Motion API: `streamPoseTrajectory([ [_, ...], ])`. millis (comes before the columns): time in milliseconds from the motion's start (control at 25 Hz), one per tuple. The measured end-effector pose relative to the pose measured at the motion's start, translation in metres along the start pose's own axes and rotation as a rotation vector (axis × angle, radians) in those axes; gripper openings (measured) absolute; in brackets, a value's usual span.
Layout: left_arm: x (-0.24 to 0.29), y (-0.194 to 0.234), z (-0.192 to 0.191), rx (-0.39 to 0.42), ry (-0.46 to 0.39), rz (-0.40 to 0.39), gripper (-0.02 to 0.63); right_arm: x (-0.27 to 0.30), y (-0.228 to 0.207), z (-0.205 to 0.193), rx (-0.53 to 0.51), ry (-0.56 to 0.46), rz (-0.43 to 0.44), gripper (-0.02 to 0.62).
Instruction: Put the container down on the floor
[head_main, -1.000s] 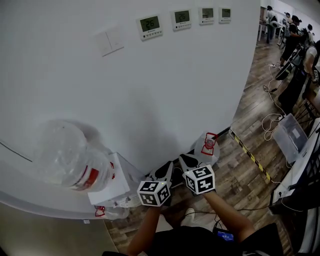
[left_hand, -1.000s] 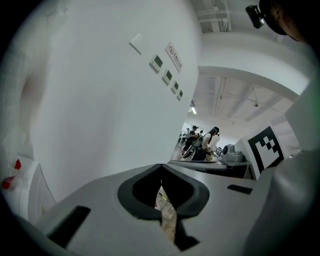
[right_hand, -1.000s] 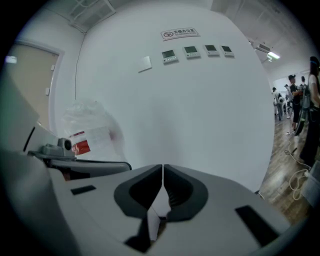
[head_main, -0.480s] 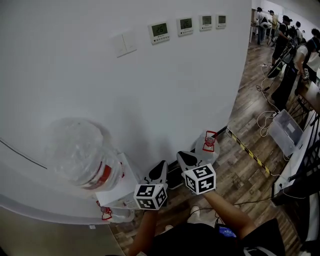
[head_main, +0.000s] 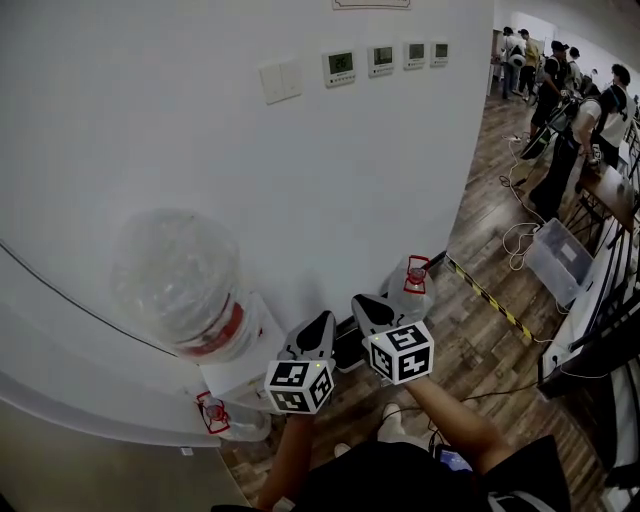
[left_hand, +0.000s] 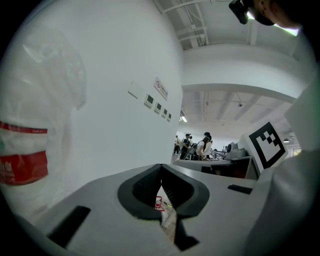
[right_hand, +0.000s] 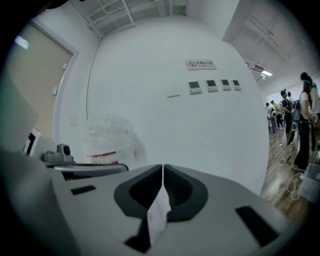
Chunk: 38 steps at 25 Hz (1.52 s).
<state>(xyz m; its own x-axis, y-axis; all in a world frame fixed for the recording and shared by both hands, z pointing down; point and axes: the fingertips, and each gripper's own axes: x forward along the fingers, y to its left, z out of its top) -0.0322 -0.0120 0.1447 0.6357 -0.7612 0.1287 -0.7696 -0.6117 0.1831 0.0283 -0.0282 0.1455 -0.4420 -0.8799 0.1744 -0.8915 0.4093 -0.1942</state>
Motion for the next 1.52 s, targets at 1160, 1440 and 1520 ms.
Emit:
streamPoseTrajectory([
  [1160, -0.052, -0.029, 0.023, 0.039, -0.052, -0.114, 0.018, -0.048, 0.049, 0.009, -0.023, -0.053, -0.064, 0.034],
  [1440, -0.038, -0.047, 0.032, 0.032, -0.061, -0.109, 0.018, -0.061, 0.028, 0.018, -0.022, -0.048, -0.048, 0.033],
  [1520, -0.035, -0.057, 0.034, 0.035, -0.062, -0.118, 0.018, -0.067, 0.022, 0.021, -0.02, -0.05, -0.047, 0.032],
])
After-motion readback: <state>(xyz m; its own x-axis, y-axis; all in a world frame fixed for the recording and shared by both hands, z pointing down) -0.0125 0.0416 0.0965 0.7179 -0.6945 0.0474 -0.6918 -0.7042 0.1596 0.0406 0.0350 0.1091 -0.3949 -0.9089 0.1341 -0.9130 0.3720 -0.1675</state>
